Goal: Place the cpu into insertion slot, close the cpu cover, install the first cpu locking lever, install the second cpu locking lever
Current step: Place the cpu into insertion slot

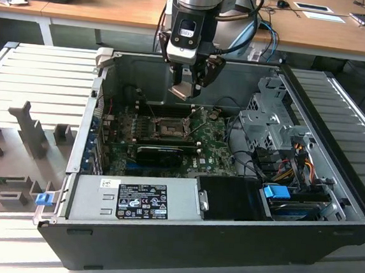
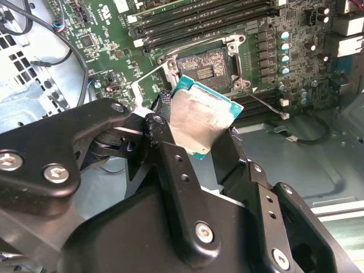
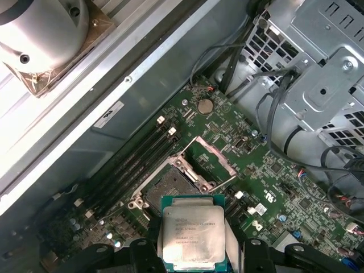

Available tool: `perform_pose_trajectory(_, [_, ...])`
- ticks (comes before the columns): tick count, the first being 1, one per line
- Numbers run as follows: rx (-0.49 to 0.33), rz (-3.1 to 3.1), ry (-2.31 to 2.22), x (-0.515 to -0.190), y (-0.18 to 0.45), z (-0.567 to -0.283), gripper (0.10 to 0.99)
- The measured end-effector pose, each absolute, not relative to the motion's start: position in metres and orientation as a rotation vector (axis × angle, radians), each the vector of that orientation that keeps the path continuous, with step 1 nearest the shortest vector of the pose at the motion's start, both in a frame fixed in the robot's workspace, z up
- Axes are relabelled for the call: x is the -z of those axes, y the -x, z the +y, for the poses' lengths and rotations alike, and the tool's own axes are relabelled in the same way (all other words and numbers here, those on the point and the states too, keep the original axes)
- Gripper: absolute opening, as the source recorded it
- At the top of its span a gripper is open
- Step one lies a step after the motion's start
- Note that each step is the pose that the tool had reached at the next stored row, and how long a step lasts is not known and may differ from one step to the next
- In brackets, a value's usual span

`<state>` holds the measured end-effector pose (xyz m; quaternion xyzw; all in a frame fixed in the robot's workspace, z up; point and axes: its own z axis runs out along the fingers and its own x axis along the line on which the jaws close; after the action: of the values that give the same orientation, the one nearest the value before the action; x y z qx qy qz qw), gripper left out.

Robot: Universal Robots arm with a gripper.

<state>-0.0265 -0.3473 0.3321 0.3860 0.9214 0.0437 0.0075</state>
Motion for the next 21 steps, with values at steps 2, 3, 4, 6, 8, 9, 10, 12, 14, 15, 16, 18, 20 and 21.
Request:
perform_pose_trajectory(2, [-0.137,2.881,-1.207,-0.3312,0.0265,-0.3473,0.529])
perform_pose_trajectory(3, [-0.137,2.881,-1.207,-0.331,0.0265,-0.3473,0.529])
perform_pose_trajectory(4, [-0.137,2.881,-1.207,-0.3308,0.0265,-0.3473,0.529])
perform_pose_trajectory(6, [-0.137,2.881,-1.207,-0.3302,0.0265,-0.3473,0.529])
perform_pose_trajectory(8, [-0.137,2.881,-1.207,-0.3293,0.0265,-0.3473,0.529])
perform_pose_trajectory(9, [-0.137,2.881,-1.207,-0.329,0.0265,-0.3473,0.529])
perform_pose_trajectory(10, [-0.137,2.881,-1.207,-0.3287,0.0265,-0.3473,0.529])
perform_pose_trajectory(12, [-0.137,2.881,-1.207,-0.3282,0.0265,-0.3473,0.529])
perform_pose_trajectory(14, [-0.137,2.881,-1.207,-0.3277,0.0265,-0.3473,0.529])
perform_pose_trajectory(15, [-0.137,2.881,-1.207,-0.3274,0.0265,-0.3473,0.529])
perform_pose_trajectory(16, [-0.137,2.881,-1.207,-0.3271,0.0265,-0.3473,0.529])
perform_pose_trajectory(18, [-0.137,2.881,-1.207,-0.3264,0.0265,-0.3473,0.529])
perform_pose_trajectory(20, [-0.137,2.881,-1.207,-0.3259,0.0265,-0.3473,0.529])
perform_pose_trajectory(21, [-0.137,2.881,-1.207,-0.3255,0.0265,-0.3473,0.529])
